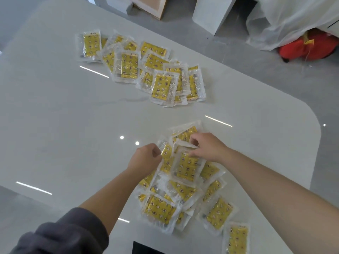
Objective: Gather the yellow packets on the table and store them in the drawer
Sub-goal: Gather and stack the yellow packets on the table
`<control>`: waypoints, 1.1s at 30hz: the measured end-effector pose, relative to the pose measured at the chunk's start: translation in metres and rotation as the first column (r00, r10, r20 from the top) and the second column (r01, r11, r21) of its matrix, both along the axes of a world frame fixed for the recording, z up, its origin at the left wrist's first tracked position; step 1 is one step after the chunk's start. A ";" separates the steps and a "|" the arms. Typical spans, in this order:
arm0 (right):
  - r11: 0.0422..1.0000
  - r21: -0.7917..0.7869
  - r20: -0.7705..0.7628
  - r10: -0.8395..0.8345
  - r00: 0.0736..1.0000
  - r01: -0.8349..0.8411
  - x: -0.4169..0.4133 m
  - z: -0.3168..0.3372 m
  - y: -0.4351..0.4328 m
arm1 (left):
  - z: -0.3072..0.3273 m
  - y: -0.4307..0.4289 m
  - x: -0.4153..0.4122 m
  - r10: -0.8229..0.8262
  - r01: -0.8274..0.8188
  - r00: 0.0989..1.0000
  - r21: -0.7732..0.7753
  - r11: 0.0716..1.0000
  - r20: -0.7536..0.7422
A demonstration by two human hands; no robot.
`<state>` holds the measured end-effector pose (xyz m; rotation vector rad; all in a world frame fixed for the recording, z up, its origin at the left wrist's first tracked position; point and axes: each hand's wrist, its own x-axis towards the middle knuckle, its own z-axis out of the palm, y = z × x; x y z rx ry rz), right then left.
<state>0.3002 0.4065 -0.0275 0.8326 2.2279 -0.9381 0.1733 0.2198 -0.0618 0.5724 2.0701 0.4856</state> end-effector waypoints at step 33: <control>0.474 -0.359 0.006 -0.860 0.510 0.804 0.077 -0.029 0.087 | -0.001 0.085 0.080 -0.711 0.727 0.464 -0.232 0.646 -0.528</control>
